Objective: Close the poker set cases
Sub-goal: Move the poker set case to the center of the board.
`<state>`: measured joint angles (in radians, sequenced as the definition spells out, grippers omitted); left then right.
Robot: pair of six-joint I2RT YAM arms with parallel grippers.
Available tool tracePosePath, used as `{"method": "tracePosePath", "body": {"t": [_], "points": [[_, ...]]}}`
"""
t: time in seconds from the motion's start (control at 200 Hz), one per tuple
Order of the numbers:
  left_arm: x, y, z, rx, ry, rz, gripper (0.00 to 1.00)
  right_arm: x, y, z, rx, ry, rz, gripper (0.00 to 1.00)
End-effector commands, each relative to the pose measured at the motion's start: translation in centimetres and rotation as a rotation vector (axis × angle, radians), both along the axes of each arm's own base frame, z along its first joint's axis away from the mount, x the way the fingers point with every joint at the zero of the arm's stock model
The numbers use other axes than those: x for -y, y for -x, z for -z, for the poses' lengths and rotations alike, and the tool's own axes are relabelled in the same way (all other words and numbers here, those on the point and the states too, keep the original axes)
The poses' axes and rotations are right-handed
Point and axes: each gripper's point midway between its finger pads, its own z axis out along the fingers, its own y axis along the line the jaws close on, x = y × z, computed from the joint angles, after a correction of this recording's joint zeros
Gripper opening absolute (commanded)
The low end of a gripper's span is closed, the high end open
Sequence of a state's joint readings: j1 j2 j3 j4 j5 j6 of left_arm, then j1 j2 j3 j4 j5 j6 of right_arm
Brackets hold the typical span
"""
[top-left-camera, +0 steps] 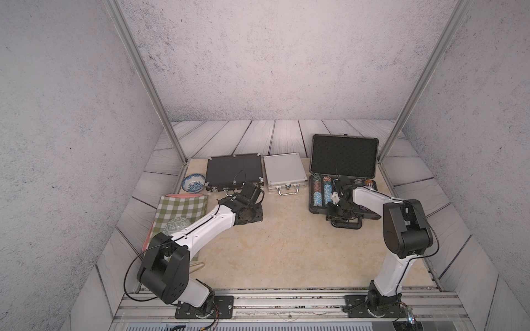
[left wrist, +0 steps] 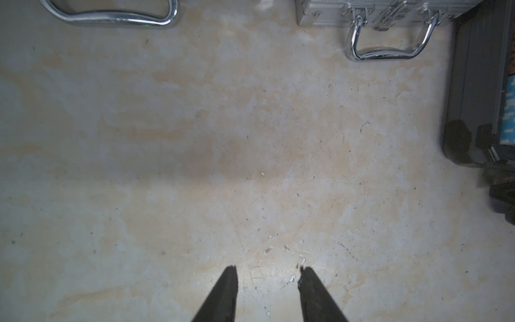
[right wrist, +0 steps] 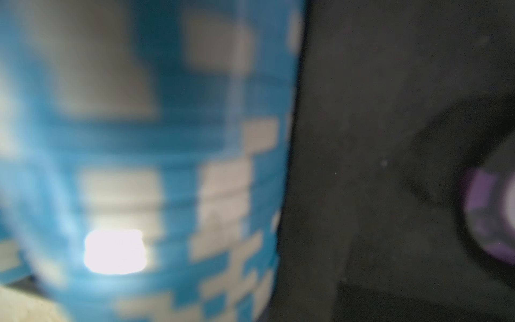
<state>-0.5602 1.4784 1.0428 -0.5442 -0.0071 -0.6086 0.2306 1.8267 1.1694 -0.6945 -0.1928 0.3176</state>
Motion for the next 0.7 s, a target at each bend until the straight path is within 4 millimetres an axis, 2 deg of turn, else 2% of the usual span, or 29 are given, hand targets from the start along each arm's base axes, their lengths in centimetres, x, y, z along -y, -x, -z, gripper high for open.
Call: {"method": "tracePosePath", "body": {"t": [0.0, 0.2, 0.345, 0.586, 0.696], "points": [[-0.1, -0.4, -0.4, 0.006, -0.008, 0.002, 0.41, -3.5, 5.1, -1.6, -0.144, -0.171, 0.005, 0.02], [0.0, -0.8, -0.7, 0.013, -0.01, 0.006, 0.41, -5.7, 8.7, -1.4, -0.154, -0.149, -0.045, 0.04], [0.2, -1.0, -0.8, 0.016, -0.008, 0.008, 0.41, -6.3, 10.8, -0.7, -0.171, -0.134, -0.058, 0.05], [1.2, -1.3, -0.7, 0.006, 0.021, 0.034, 0.41, -6.8, 13.0, -0.8, -0.173, -0.132, -0.073, 0.05], [1.9, -1.5, -0.7, 0.004, 0.026, 0.048, 0.41, -7.0, 13.8, -1.3, -0.163, -0.138, -0.077, 0.09]]}}
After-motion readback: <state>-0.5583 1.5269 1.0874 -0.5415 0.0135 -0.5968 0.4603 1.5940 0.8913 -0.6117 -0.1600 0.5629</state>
